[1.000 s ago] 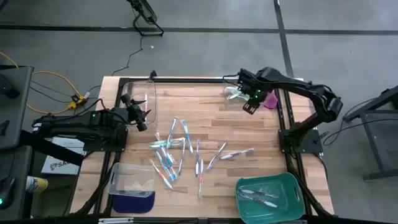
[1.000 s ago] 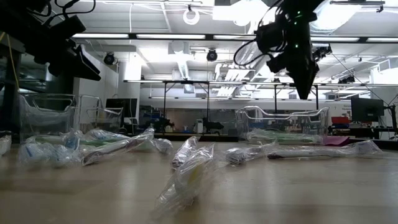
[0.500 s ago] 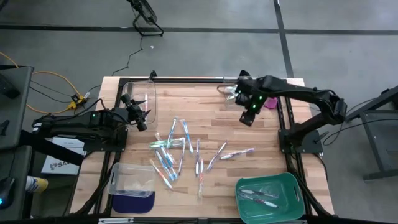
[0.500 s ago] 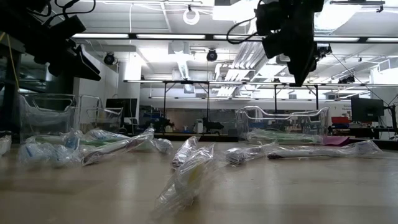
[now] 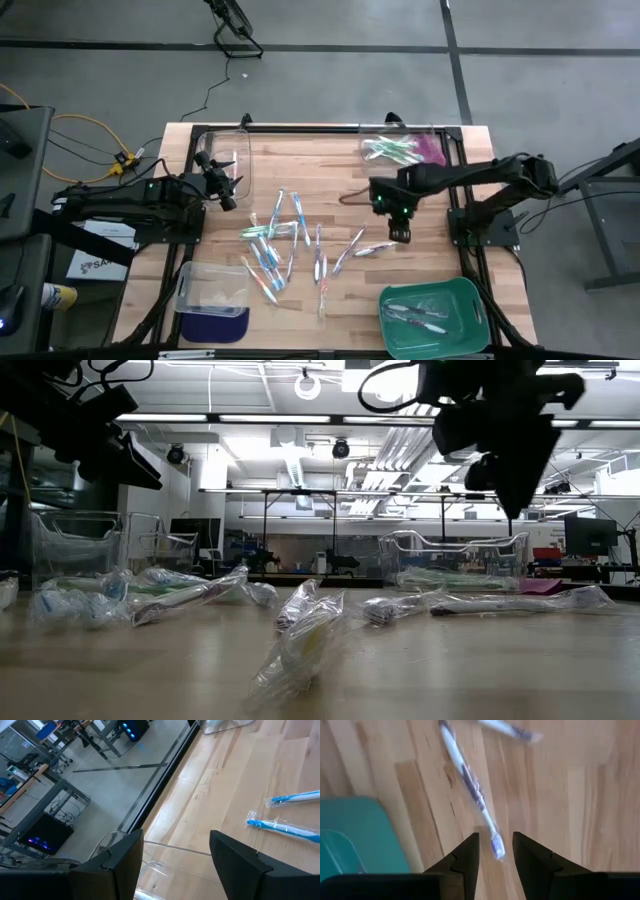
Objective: Pick & Place Toothbrushes
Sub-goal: Put the violet toothbrush into the green bin
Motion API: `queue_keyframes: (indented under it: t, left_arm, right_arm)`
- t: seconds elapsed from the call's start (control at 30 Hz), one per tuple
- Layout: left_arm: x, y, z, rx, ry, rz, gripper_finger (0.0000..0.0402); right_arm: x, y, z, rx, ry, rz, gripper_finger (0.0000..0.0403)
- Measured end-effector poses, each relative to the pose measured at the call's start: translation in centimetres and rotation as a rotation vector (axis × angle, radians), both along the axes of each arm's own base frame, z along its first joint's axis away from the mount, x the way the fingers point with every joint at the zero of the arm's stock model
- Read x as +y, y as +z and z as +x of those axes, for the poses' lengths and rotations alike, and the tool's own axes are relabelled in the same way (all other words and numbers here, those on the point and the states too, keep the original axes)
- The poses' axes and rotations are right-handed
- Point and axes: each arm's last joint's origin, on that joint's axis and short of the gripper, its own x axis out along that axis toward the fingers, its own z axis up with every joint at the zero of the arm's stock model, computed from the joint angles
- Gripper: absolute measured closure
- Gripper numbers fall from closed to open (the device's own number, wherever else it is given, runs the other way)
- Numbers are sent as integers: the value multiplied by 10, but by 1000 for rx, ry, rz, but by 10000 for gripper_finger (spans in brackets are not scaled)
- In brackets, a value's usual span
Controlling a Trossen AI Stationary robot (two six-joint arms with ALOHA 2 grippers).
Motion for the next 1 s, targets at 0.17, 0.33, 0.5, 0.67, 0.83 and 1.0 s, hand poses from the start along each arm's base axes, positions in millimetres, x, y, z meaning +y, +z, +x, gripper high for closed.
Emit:
queue_keyframes:
  t: [0.17,0.33,0.5,0.67,0.83,1.0]
  left_arm:
    - [0,0,0,8,-2,4,181]
    - [1,-1,-1,34,18,31,181]
    - [1,0,-1,47,15,48,181]
    - [1,2,0,37,8,70,181]
    - [2,6,1,46,21,130,181]
    - [3,15,3,32,55,228,181]
  right_arm:
    - [20,-1,1,-3,47,-126,293]
    - [38,-1,0,-23,115,-208,293]
    - [49,-1,-1,-29,160,-211,293]
    - [51,-1,0,-45,167,-255,293]
    - [45,-1,0,-48,166,-348,292]
    - [41,-1,1,-45,156,-308,270]
